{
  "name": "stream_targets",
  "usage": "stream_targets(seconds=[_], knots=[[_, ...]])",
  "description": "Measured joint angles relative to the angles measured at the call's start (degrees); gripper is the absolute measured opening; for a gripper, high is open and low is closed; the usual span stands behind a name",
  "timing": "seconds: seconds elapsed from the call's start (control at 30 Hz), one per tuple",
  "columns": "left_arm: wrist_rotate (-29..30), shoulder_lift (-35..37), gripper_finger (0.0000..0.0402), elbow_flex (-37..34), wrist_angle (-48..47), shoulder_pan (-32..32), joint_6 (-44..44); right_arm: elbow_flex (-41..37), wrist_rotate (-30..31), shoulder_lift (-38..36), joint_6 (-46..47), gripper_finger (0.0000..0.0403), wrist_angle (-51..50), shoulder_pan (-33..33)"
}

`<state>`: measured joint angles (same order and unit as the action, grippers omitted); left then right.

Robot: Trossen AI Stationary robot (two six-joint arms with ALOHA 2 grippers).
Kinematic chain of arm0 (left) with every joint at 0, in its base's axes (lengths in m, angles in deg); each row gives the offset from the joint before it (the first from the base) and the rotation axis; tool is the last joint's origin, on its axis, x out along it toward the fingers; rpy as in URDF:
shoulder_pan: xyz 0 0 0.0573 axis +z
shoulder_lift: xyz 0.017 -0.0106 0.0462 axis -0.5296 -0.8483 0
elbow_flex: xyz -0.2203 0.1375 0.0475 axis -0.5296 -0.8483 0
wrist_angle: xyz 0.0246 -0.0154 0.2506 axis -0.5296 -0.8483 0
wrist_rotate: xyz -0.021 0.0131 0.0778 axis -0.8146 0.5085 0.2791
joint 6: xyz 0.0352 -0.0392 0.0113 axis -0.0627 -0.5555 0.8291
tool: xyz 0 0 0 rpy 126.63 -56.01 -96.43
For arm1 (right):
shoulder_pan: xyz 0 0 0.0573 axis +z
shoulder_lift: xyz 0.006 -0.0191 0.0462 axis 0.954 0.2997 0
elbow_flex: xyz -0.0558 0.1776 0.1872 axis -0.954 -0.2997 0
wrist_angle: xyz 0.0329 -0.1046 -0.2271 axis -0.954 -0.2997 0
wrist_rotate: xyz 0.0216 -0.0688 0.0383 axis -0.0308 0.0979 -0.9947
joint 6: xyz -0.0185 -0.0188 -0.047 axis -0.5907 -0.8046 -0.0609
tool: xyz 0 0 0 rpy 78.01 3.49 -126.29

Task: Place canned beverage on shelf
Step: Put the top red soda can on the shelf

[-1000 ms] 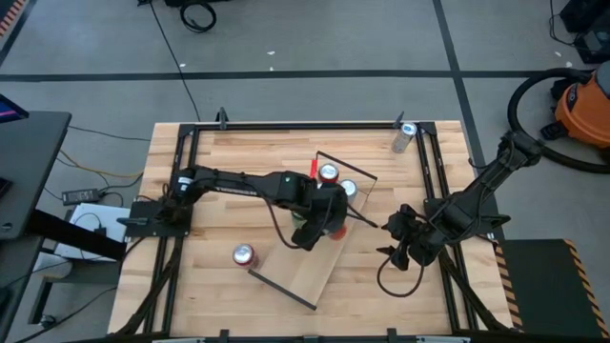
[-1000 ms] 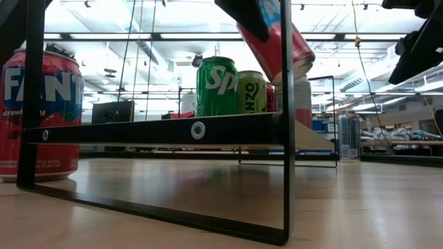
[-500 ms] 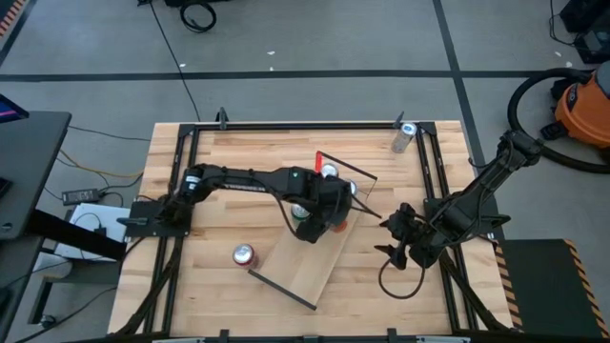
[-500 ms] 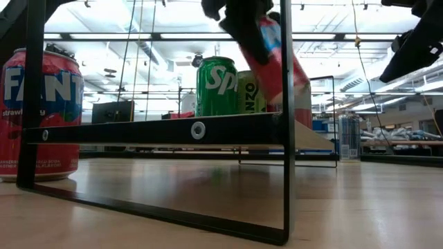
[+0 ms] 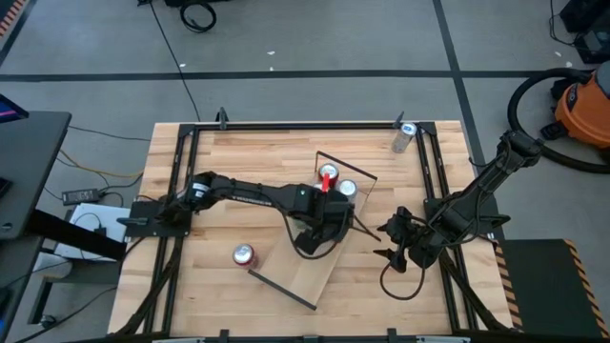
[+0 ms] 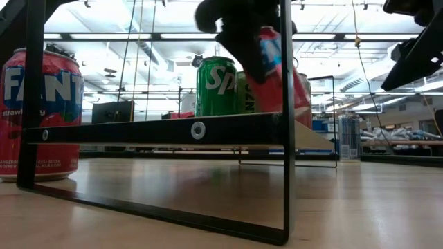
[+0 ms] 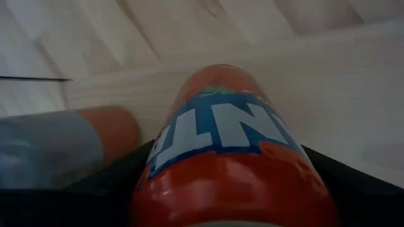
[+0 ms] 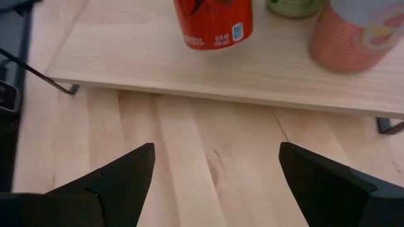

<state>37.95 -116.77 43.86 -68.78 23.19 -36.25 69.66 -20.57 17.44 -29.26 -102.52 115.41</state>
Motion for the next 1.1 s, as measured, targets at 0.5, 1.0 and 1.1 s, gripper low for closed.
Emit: stream_targets(seconds=[0.5, 1.0, 1.1], knots=[[-1.95, -0.11, 0.0312, -0.02, -0.82, -0.78, 1.32, 0.0, -0.04, 0.02, -1.36, 0.0349, 1.87, 0.0], [-2.58, -2.22, 0.0312, 0.02, -1.27, -0.82, 0.78, 0.02, 1.36, 0.02, -3.17, 0.0349, 2.55, -0.02], [-1.9, -2.23, 0.0312, 0.0, -1.41, -0.86, 0.64, -0.15, 6.37, 0.24, -4.7, 0.0349, 3.85, 0.06]])
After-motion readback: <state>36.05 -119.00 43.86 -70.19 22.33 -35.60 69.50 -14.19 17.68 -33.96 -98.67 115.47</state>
